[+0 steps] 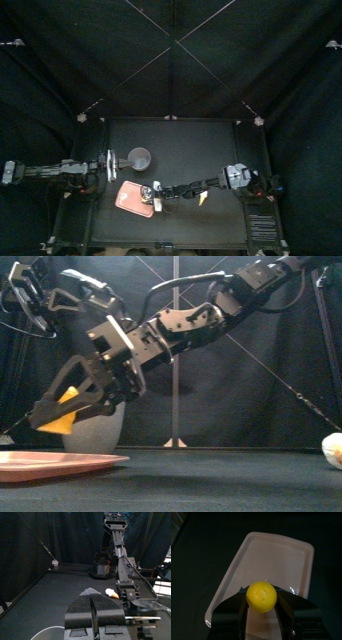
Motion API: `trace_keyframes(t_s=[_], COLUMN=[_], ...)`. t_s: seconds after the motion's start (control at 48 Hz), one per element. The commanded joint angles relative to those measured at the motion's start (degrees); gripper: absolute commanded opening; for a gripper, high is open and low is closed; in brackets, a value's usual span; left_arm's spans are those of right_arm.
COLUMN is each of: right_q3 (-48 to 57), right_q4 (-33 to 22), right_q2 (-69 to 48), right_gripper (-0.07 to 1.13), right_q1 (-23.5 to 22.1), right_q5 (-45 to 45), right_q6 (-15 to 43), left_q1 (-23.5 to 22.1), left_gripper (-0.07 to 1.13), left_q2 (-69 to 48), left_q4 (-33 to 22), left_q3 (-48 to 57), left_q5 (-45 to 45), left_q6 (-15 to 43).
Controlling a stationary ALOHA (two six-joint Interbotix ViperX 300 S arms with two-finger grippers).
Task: Pick the yellow can then place it on the pink plate
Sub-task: Drop yellow can on the pink plate and return to neutral
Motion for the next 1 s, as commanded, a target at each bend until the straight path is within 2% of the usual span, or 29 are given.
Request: trace_keyframes(t_s=[0.021, 0.146, 0.396, 0.667, 1.0], right_q3=[-5.98, -8.26, -8.61, -5.54, 13.54], right_q4=[0.26, 0.0, 0.53, -3.96, -3.6], right_q2=[0.97, 2.64, 2.81, -3.25, -17.93], right_gripper=[0.72, 0.78, 1.01, 1.01, 1.01], right_q1=[0.09, -0.18, -0.26, -0.53, -6.42], right_q5=[3.78, 4.22, 4.66, -2.81, -14.68], right_q6=[-0.35, -0.35, 0.35, 0.35, 0.26], left_q1=[0.09, 0.09, -0.26, 0.0, -0.09], left_gripper=[0.08, 0.08, 0.08, 0.08, 0.08], left_q2=[0.26, 0.35, 0.26, 0.35, 0.26], left_q4=[-0.09, -0.09, -0.09, -0.09, -0.09], left_q3=[-0.62, -0.62, -0.53, -0.44, 0.0], left_q5=[-0.35, -0.44, -0.35, -0.35, -0.35], left_q6=[0.0, 0.0, -0.09, -0.09, -0.09])
